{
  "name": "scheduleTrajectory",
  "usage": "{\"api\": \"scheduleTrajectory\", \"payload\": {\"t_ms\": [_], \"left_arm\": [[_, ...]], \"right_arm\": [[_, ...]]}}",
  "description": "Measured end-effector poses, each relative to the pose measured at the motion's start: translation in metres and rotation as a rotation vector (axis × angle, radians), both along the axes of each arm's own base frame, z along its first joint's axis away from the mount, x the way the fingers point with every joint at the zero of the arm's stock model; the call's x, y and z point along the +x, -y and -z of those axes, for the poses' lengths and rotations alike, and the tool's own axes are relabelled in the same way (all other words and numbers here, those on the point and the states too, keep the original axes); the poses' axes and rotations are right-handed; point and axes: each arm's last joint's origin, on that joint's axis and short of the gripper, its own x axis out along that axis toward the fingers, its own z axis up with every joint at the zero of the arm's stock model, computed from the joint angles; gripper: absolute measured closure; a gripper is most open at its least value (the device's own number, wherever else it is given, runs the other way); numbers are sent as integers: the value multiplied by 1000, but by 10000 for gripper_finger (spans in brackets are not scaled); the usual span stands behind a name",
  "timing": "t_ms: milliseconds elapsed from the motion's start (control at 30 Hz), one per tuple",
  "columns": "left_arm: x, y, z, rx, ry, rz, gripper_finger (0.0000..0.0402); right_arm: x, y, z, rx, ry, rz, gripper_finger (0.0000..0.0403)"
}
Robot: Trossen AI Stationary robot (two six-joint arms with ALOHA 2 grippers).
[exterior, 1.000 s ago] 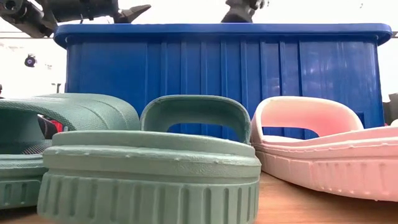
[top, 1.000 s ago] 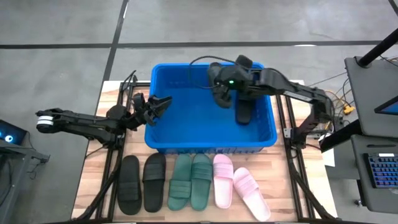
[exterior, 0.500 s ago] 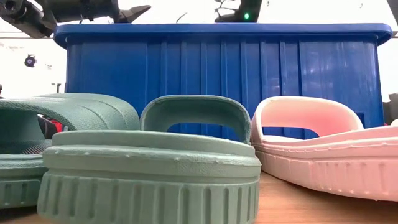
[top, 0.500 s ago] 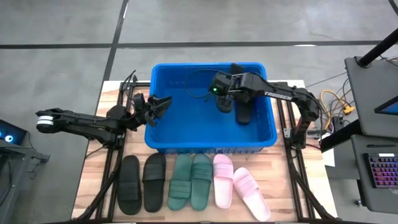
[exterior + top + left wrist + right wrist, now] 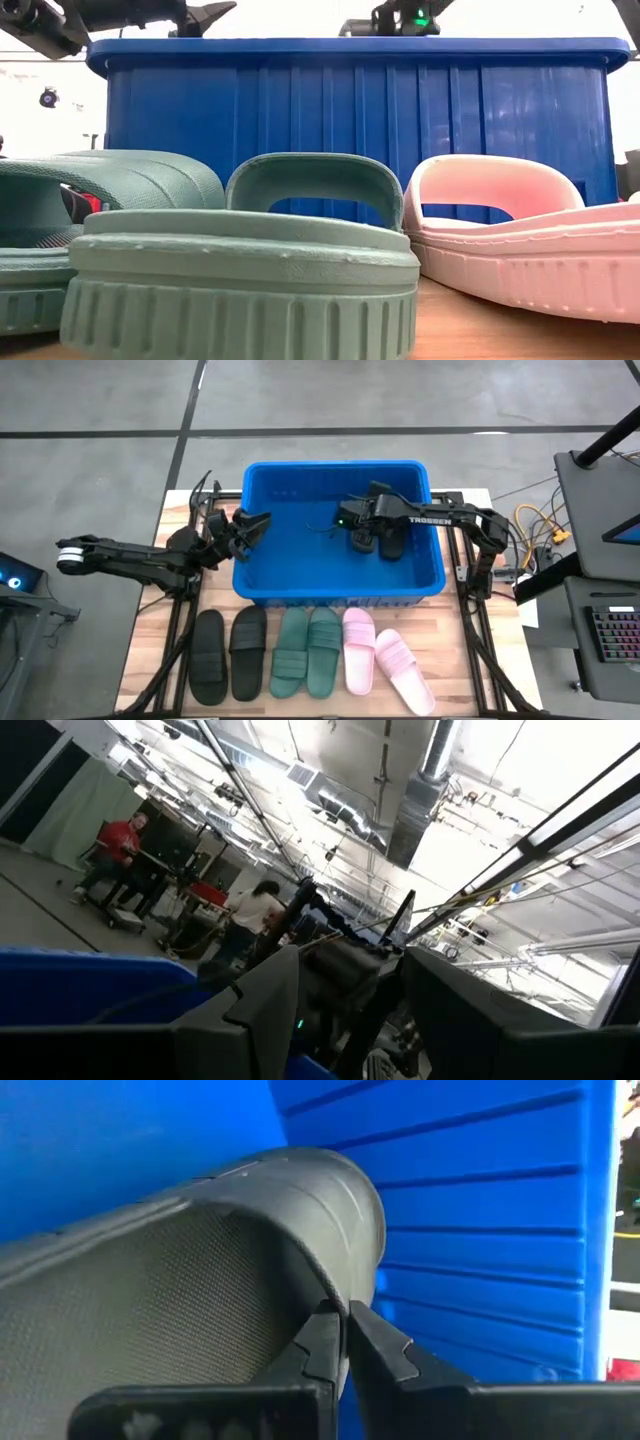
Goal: Pick and place slides into bin
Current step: Put the black slipper into the blue bin
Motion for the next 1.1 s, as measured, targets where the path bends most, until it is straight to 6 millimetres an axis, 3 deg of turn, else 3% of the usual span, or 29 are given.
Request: {"api": "scheduleTrajectory", "payload": {"t_ms": [400, 1100], "left_arm": [[-2, 0, -2, -2, 13, 3, 233], [-3, 1, -2, 1, 17, 13, 233]], "right_arm": [[-8, 8, 46, -84, -71, -72, 394], [-4, 25, 83, -58, -212, -148, 394]]}}
